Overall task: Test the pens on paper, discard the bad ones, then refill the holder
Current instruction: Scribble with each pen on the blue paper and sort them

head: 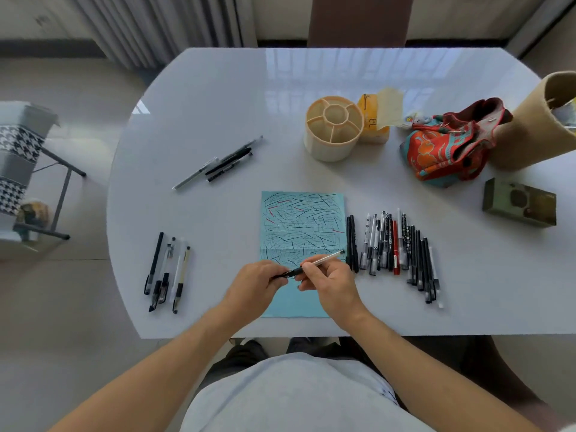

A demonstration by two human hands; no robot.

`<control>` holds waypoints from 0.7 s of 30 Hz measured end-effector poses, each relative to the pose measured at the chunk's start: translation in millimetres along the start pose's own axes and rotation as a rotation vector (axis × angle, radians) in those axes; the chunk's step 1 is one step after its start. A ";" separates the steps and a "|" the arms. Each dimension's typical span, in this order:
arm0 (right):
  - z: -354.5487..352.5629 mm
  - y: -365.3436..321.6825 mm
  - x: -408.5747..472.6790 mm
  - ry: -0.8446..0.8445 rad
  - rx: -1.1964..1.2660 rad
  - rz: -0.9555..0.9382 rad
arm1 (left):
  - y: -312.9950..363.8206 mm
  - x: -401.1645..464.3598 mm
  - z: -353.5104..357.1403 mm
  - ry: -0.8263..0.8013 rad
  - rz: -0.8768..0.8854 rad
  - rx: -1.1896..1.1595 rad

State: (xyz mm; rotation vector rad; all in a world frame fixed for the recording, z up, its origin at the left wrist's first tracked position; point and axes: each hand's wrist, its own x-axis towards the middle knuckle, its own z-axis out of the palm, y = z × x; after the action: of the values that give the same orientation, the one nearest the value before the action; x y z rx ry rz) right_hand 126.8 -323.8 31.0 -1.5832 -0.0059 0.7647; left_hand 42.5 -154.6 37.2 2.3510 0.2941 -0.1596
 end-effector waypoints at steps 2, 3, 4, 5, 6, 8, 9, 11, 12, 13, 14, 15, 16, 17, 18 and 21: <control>17.0 -3.0 6.7 -0.039 -0.032 0.014 | -9.8 -9.4 -7.6 0.024 -0.028 0.019; 27.1 -5.1 11.4 -0.084 -0.073 0.021 | -16.1 -14.7 -12.0 0.034 -0.063 0.022; 37.3 -8.0 17.1 -0.146 -0.129 0.033 | -23.3 -19.8 -16.2 0.039 -0.112 0.026; 47.8 -10.9 24.4 -0.216 -0.196 0.049 | -30.8 -24.4 -20.1 0.042 -0.170 0.031; 58.7 -14.7 33.9 -0.289 -0.284 0.059 | -38.3 -28.5 -24.2 0.051 -0.230 0.033; 80.8 -25.3 59.9 -0.397 -0.506 0.041 | -53.1 -35.1 -33.1 0.106 -0.347 0.031; 91.6 -32.0 75.2 -0.400 -0.594 0.021 | -60.8 -38.0 -37.7 0.140 -0.401 0.037; 111.5 -47.4 108.8 -0.298 -0.712 -0.043 | -77.2 -45.4 -46.5 0.182 -0.503 0.055; 119.5 -55.4 125.8 -0.228 -0.780 -0.104 | -85.3 -49.6 -49.7 0.184 -0.547 0.068; 126.6 -63.1 142.3 -0.167 -0.862 -0.179 | -92.6 -53.8 -52.1 0.176 -0.582 0.084; 133.0 -69.5 158.7 -0.132 -0.945 -0.251 | -98.8 -58.0 -53.6 0.160 -0.610 0.097; 139.3 -74.9 174.0 -0.119 -1.028 -0.301 | -103.8 -61.8 -54.2 0.144 -0.629 0.102; 145.4 -79.4 188.4 -0.119 -1.109 -0.332 | -108.1 -65.2 -54.1 0.129 -0.644 0.099; 151.5 -83.2 201.1 -0.124 -1.185 -0.353 | -111.7 -68.0 -53.5 0.118 -0.653 0.095; 157.3 -86.3 212.8 -0.131 -1.256 -0.380 | -114.8 -70.5 -52.6 0.109 -0.658 0.098; 174.6 -90.9 241.3 -0.177 -1.480 -0.500 | -123.0 -75.3 -49.7 0.063 -0.649 0.149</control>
State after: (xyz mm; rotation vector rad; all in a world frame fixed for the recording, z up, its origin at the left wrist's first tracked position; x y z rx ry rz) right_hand 270.7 -48.8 6.9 -2.6805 -1.3047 0.4429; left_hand -60.5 -46.7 5.0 2.3262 1.1028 -0.4273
